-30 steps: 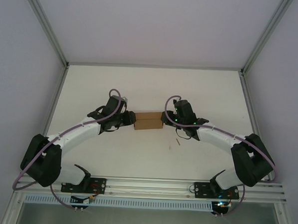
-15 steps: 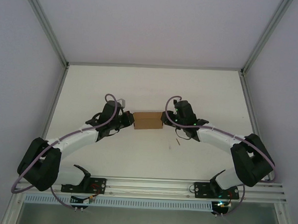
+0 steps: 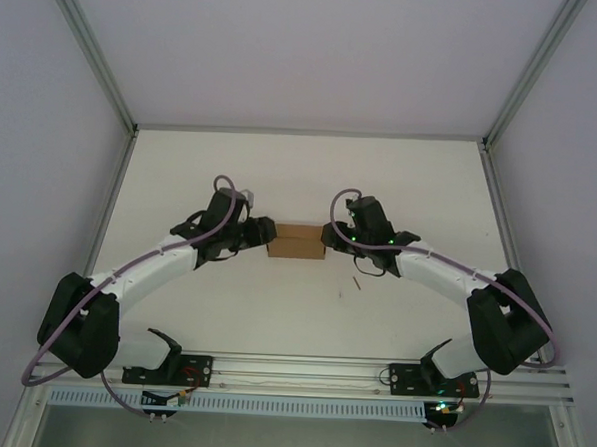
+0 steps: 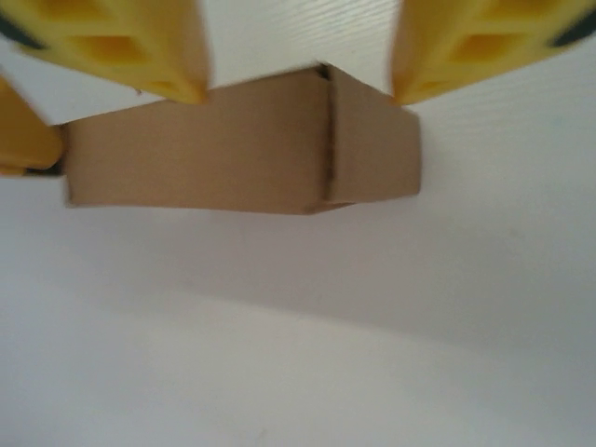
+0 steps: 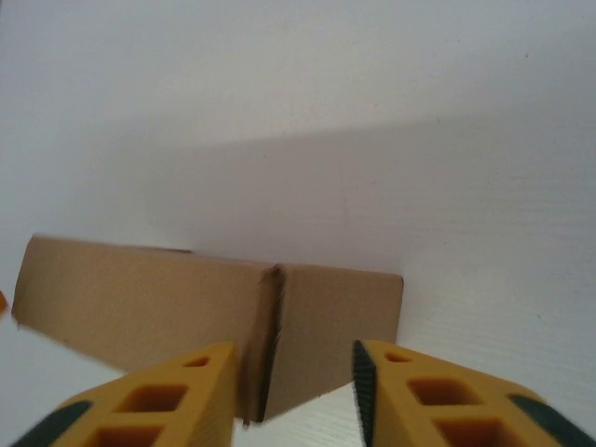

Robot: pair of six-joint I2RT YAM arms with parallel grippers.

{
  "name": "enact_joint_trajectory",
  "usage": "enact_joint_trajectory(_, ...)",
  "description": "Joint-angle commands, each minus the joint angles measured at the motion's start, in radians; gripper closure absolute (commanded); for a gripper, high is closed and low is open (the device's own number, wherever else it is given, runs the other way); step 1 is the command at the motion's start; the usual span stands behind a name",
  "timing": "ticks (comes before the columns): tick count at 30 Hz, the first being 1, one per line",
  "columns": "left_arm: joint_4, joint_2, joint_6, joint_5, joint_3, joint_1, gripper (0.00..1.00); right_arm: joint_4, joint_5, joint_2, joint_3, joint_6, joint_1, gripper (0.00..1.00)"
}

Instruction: Assemble paper box

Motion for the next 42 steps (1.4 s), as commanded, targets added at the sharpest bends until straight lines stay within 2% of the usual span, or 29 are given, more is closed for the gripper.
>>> enact_joint_trajectory(1,-0.095,-0.006,0.057,-0.033,0.105,0.006,0.01,-0.096,-0.012,0.000,0.082,-0.102,0.004,0.53)
enact_joint_trajectory(4,-0.143,-0.023,0.086,-0.112,0.162,0.005,0.00,-0.112,-0.011,-0.016,0.144,-0.202,0.004,0.38)
enact_joint_trajectory(5,-0.162,-0.029,0.093,-0.145,0.174,0.006,0.00,-0.119,-0.029,-0.017,0.161,-0.254,0.004,0.28)
enact_joint_trajectory(7,-0.207,-0.044,0.098,-0.228,0.193,0.005,0.00,-0.155,-0.157,-0.004,0.206,-0.441,0.004,0.00)
enact_joint_trajectory(10,-0.255,-0.065,0.109,-0.350,0.197,0.008,0.00,-0.338,-0.369,0.056,0.304,-0.845,0.007,0.00)
enact_joint_trajectory(11,-0.265,-0.074,0.110,-0.381,0.193,0.011,0.00,-0.401,-0.395,0.083,0.341,-0.959,0.010,0.00)
enact_joint_trajectory(13,-0.297,-0.086,0.105,-0.440,0.184,0.022,0.00,-0.477,-0.363,0.140,0.403,-1.151,0.027,0.00)
enact_joint_trajectory(18,-0.348,-0.111,0.064,-0.526,0.135,0.053,0.00,-0.623,-0.278,0.295,0.564,-1.393,0.040,0.00)
enact_joint_trajectory(21,-0.382,-0.108,0.037,-0.569,0.112,0.063,0.00,-0.716,-0.226,0.400,0.666,-1.441,0.043,0.00)
enact_joint_trajectory(26,-0.375,-0.091,0.019,-0.555,0.092,0.076,0.00,-0.691,-0.125,0.507,0.735,-1.458,0.060,0.05)
enact_joint_trajectory(29,-0.362,-0.073,0.013,-0.539,0.089,0.078,0.00,-0.671,-0.102,0.545,0.753,-1.488,0.076,0.16)
enact_joint_trajectory(31,-0.356,-0.065,0.007,-0.534,0.081,0.077,0.00,-0.673,-0.075,0.568,0.765,-1.507,0.087,0.27)
enact_joint_trajectory(36,-0.357,-0.086,-0.006,-0.532,0.063,0.078,0.00,-0.631,0.066,0.604,0.765,-1.541,0.114,0.44)
enact_joint_trajectory(39,-0.355,-0.125,-0.014,-0.535,0.042,0.078,0.00,-0.551,0.164,0.595,0.737,-1.553,0.130,0.55)
enact_joint_trajectory(41,-0.360,-0.154,-0.017,-0.544,0.028,0.078,0.00,-0.430,0.237,0.570,0.679,-1.576,0.140,0.62)
enact_joint_trajectory(42,-0.365,-0.167,-0.017,-0.551,0.024,0.078,0.00,-0.383,0.264,0.557,0.654,-1.597,0.144,0.63)
